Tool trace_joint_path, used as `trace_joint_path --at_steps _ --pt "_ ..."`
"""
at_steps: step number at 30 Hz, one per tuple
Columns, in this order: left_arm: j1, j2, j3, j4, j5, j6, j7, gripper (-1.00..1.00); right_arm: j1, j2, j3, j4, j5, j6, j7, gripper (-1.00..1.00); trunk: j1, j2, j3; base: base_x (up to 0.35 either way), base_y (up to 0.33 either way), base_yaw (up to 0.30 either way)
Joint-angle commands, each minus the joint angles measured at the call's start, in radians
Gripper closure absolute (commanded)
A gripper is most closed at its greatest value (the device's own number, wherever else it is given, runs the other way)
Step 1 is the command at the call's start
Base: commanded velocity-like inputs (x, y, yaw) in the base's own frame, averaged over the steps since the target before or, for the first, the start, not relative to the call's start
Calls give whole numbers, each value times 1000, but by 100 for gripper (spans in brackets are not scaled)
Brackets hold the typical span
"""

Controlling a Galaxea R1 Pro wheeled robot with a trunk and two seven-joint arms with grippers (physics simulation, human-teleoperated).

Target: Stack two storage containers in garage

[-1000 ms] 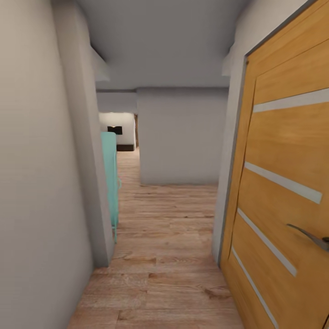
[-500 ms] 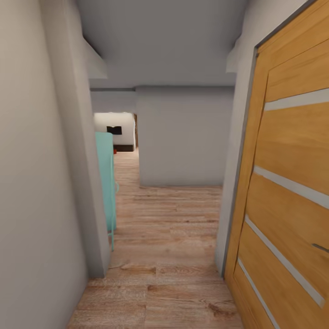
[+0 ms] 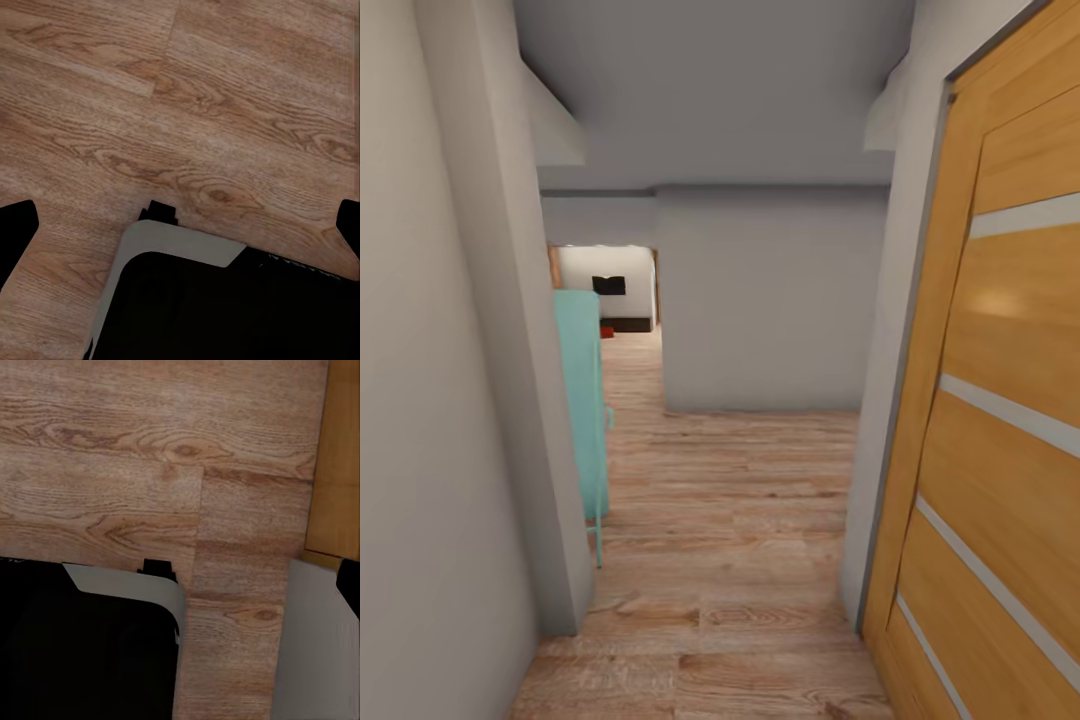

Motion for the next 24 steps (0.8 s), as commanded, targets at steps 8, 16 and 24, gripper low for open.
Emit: trace_joint_path --at_steps 8,16,24 --pt "-1 0 -8 0 8 -1 2 -100 -1 0 8 3 -4 -7 -2 -100 1 -1 -2 322 0 121" --pt "-1 0 -8 0 8 -1 2 -100 -1 -2 8 3 -4 -5 -2 -100 1 -1 -2 322 0 55" --pt "-1 0 -8 0 8 -1 2 -100 -1 -2 8 3 -4 -3 -2 -100 1 -1 -2 322 0 2"
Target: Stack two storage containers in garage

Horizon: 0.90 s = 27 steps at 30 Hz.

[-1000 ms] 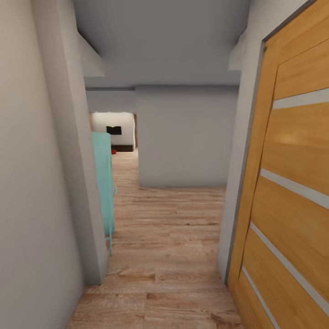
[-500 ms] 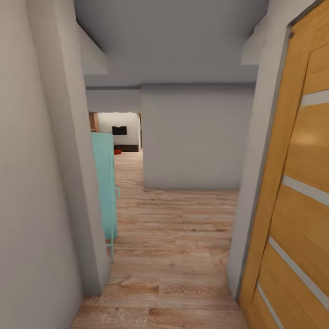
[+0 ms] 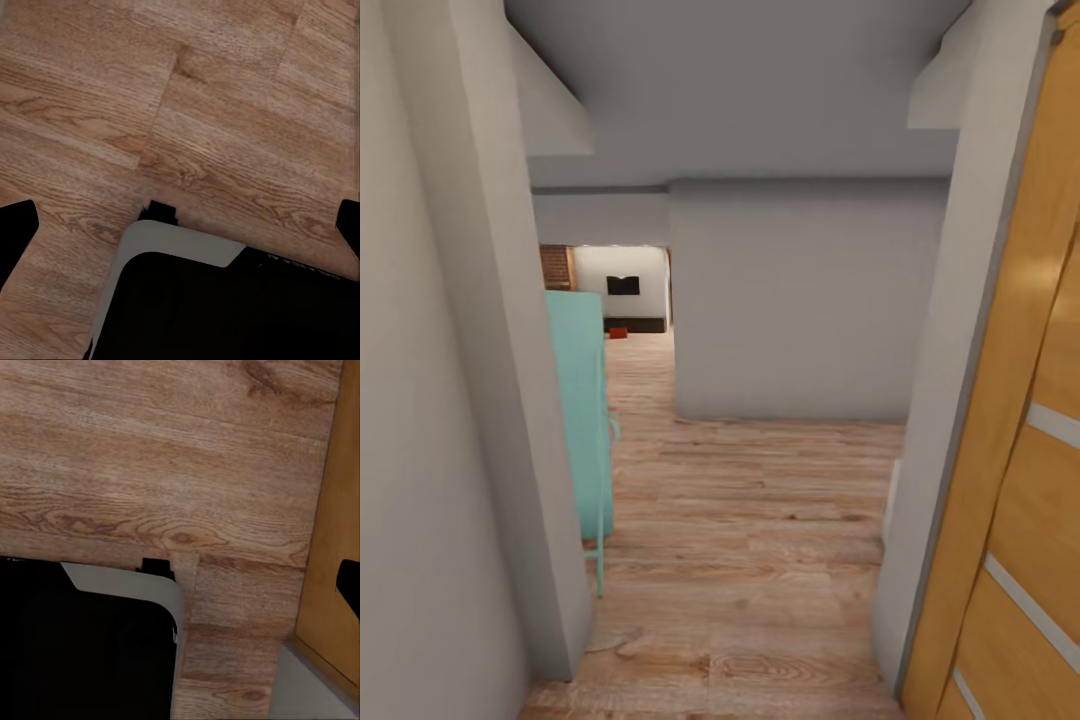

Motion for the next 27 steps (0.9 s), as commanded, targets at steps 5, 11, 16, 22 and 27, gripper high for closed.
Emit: trace_joint_path --at_steps 5,11,16,22,27 --pt "-1 0 -8 0 8 1 3 -100 -1 0 8 3 -4 -3 -2 -100 1 -1 -2 322 0 0" --pt "-1 0 -9 0 8 1 3 -100 -1 0 8 3 -4 -3 -2 -100 1 -1 -2 322 0 0" --pt "-1 0 -9 0 8 0 3 -100 -1 -1 8 3 -4 -4 -2 -100 1 -1 -2 322 0 0" --pt "-1 0 -9 0 8 1 3 -100 -1 -1 8 3 -5 -4 -2 -100 1 -1 -2 322 0 0" --pt "-1 0 -8 0 8 1 3 -100 -1 -1 8 3 -4 -5 -2 -100 1 -1 -2 322 0 0"
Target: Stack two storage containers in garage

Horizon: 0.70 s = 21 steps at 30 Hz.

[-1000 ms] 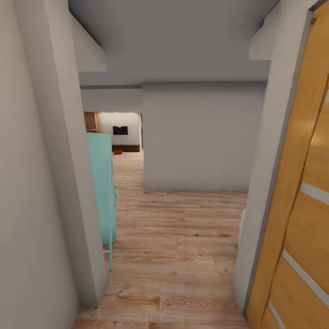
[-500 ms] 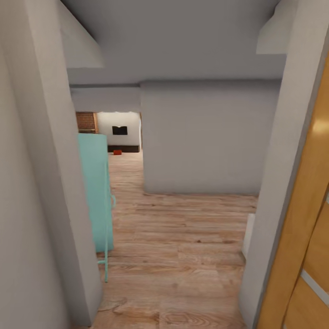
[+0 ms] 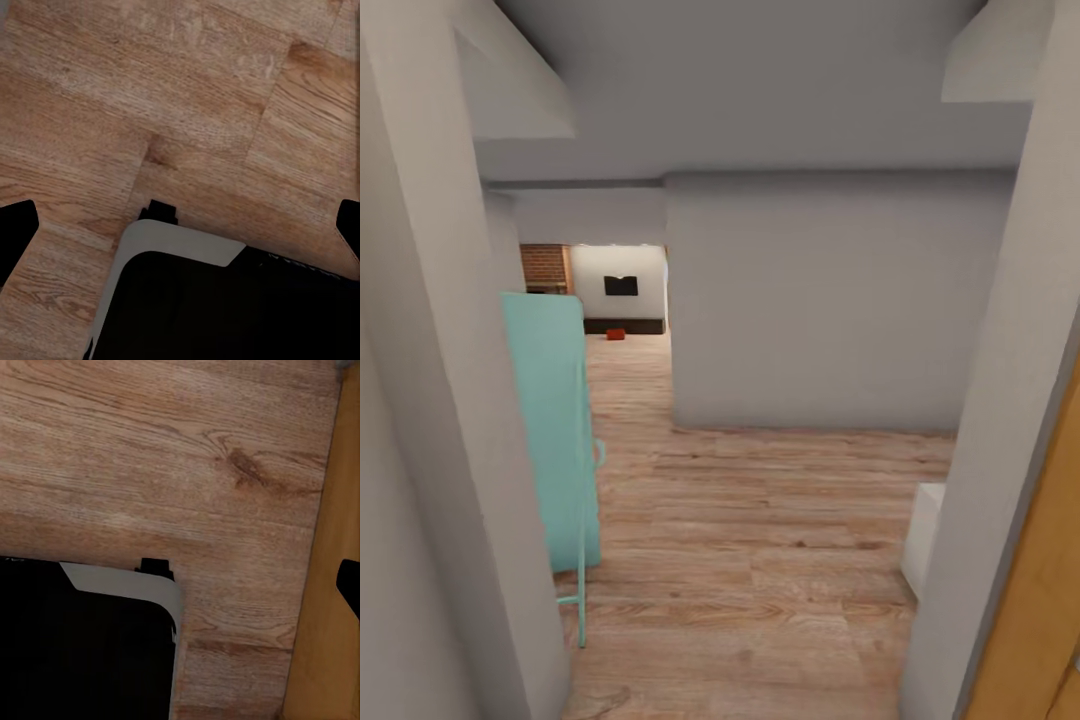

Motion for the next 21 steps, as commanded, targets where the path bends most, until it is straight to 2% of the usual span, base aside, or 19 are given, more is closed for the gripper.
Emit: trace_joint_path --at_steps 1,21 --pt "-1 0 -9 0 8 0 2 -100 -1 0 8 3 -4 -5 -2 -100 1 -1 -2 322 0 0" --pt "-1 0 -9 0 8 6 1 -100 -1 2 8 3 -4 -7 -2 -100 1 -1 -2 322 0 0"
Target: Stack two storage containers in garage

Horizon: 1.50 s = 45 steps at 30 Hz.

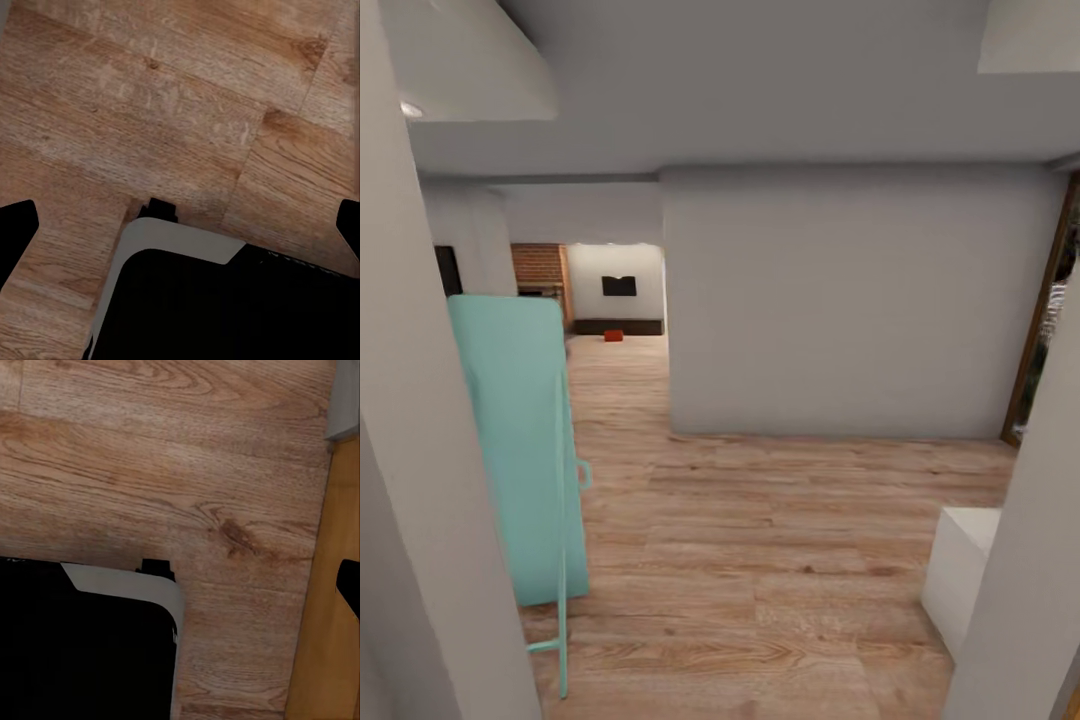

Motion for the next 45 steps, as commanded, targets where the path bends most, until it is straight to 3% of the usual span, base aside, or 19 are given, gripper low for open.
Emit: trace_joint_path --at_steps 1,45 --pt "-1 0 -9 0 8 0 3 -100 -1 0 8 3 -4 -5 -2 -100 1 -1 -2 322 0 0" --pt "-1 -6 -9 0 6 -10 3 -100 -1 0 6 3 -5 -4 -2 -100 1 -1 -2 322 0 0"
